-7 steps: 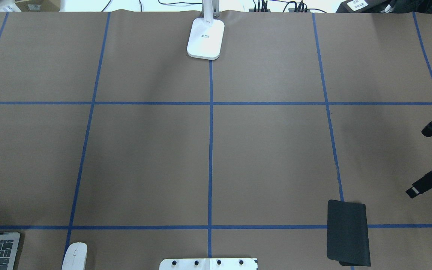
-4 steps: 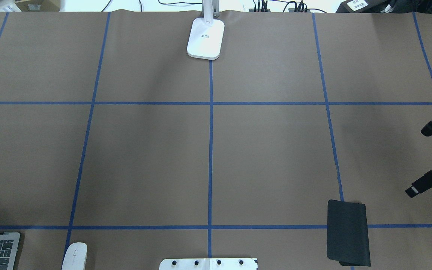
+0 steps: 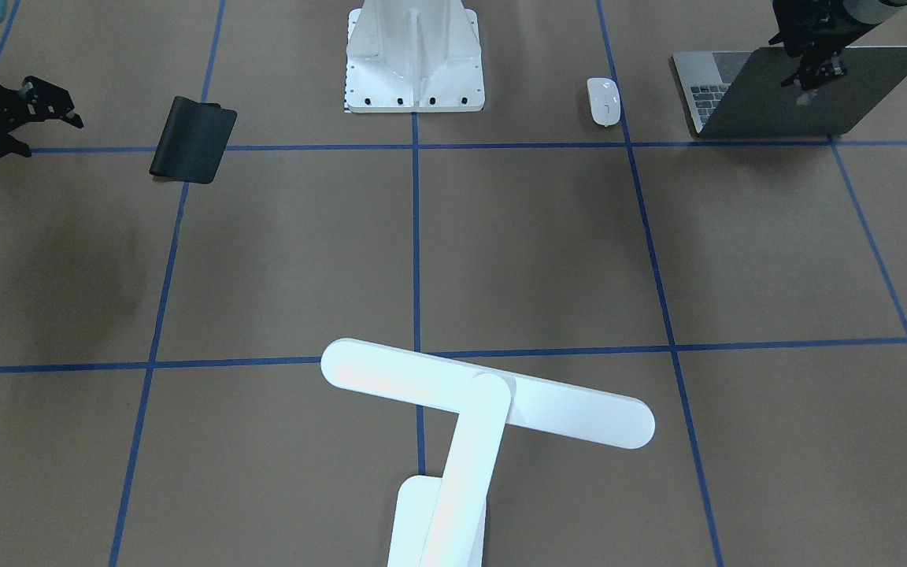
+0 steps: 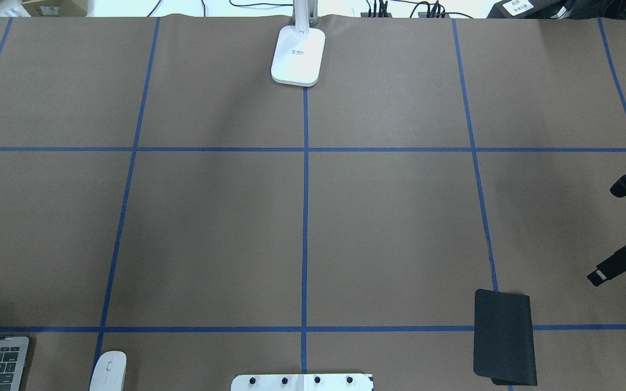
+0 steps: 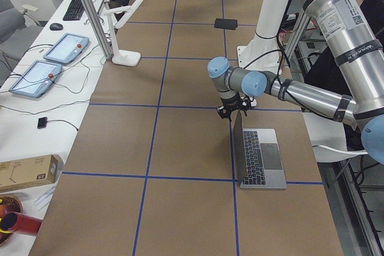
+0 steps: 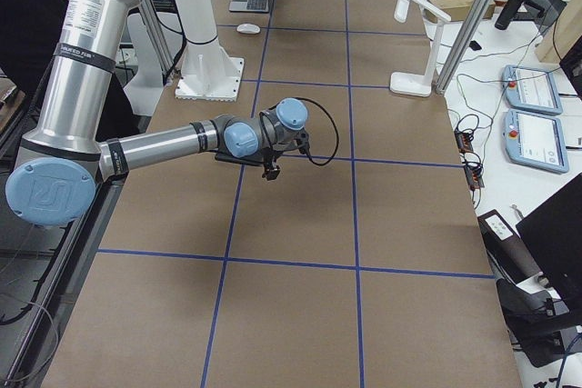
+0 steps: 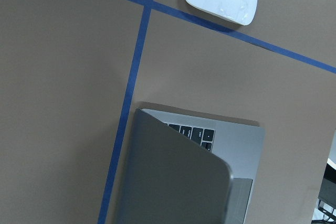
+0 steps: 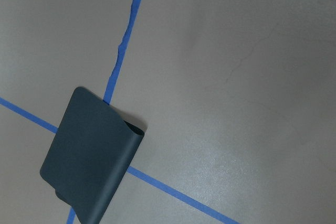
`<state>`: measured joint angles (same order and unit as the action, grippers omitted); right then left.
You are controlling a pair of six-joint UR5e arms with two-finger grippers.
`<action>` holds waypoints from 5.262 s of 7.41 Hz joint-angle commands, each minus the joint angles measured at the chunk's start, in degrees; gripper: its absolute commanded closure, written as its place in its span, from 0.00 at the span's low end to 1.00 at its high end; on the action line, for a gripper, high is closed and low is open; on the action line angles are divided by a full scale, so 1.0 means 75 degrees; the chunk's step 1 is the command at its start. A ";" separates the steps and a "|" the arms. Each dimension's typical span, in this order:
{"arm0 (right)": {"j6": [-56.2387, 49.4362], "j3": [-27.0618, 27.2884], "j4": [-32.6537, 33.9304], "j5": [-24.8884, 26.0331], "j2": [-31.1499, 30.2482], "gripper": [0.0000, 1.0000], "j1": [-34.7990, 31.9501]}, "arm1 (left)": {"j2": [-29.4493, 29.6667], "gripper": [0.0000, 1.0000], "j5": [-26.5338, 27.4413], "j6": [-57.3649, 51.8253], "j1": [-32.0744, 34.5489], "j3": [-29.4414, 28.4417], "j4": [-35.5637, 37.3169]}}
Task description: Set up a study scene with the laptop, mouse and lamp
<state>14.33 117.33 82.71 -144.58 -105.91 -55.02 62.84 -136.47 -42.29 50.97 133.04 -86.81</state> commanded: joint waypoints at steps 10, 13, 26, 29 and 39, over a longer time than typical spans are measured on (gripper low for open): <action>-0.0012 0.0012 -0.0012 0.0000 0.0000 0.00 0.0012 | 0.0012 0.76 0.0008 -0.0056 0.0176 0.0086 -0.0226; -0.0023 0.0012 -0.0012 -0.0012 0.0000 0.00 0.0035 | -0.0023 0.89 0.0020 -0.0361 0.0410 0.0086 -0.0249; -0.0047 -0.0140 0.0000 -0.0012 0.0163 0.00 0.0058 | 0.0036 0.94 0.0195 -0.0478 0.0738 0.0519 -0.0238; -0.0082 -0.0422 0.0000 -0.0047 0.0422 0.00 0.0047 | 0.0024 0.96 0.0207 -0.0490 0.0832 0.0625 -0.0179; -0.0082 -0.0059 -0.0035 -0.0234 0.0410 0.00 0.0035 | 0.0000 0.99 0.0242 -0.1321 0.1547 0.1035 0.0290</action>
<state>13.73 116.61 82.45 -146.07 -102.83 -54.77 62.74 -134.66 -51.56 61.95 140.62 -84.85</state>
